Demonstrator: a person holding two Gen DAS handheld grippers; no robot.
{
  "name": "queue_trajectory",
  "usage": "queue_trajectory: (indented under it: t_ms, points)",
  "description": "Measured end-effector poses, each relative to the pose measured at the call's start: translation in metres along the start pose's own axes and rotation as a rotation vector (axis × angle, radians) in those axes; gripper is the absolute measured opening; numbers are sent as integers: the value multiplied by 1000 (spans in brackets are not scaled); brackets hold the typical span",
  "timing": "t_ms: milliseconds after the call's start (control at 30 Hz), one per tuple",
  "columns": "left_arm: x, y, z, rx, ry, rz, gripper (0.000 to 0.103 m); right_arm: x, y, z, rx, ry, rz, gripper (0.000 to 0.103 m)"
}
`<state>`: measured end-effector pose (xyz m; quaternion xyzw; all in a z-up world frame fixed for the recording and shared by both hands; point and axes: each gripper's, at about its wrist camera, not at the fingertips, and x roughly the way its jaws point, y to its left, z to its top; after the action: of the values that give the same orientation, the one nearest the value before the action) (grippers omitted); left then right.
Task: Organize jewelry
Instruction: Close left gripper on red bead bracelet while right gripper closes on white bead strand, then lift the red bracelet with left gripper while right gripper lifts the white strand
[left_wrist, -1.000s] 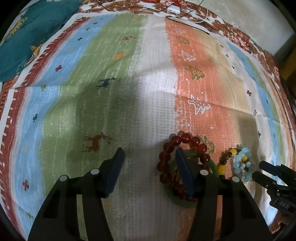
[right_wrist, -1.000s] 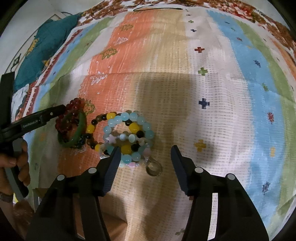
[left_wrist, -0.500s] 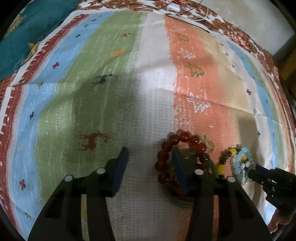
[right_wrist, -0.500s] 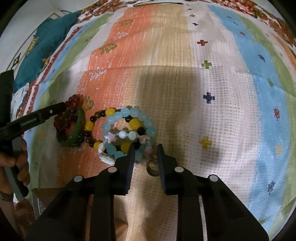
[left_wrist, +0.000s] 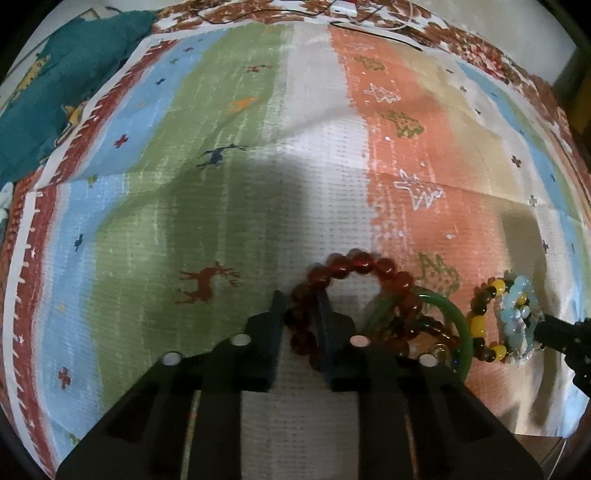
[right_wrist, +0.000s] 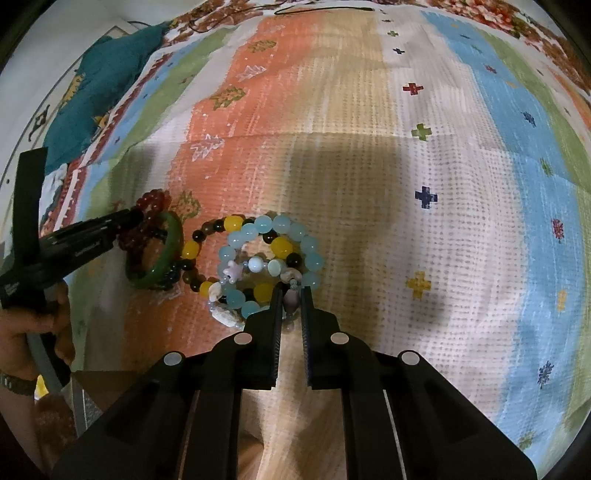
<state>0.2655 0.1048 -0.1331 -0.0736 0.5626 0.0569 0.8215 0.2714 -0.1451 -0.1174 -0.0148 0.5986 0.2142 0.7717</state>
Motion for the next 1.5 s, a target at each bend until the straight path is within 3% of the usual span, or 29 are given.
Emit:
queue_trajectory:
  t_ms: [200,600,1500]
  points:
    - [-7,11,1,-48,9,-59,13,-8,5,-1,-17,-17,3,11]
    - [-53,3,-6,-60,-70,-144,13,-32,23,-4,-82,-76,-28,11]
    - [-117,-17,-32,-19,-180,-194,13,-87,46,-28,-137,-200,-58,11]
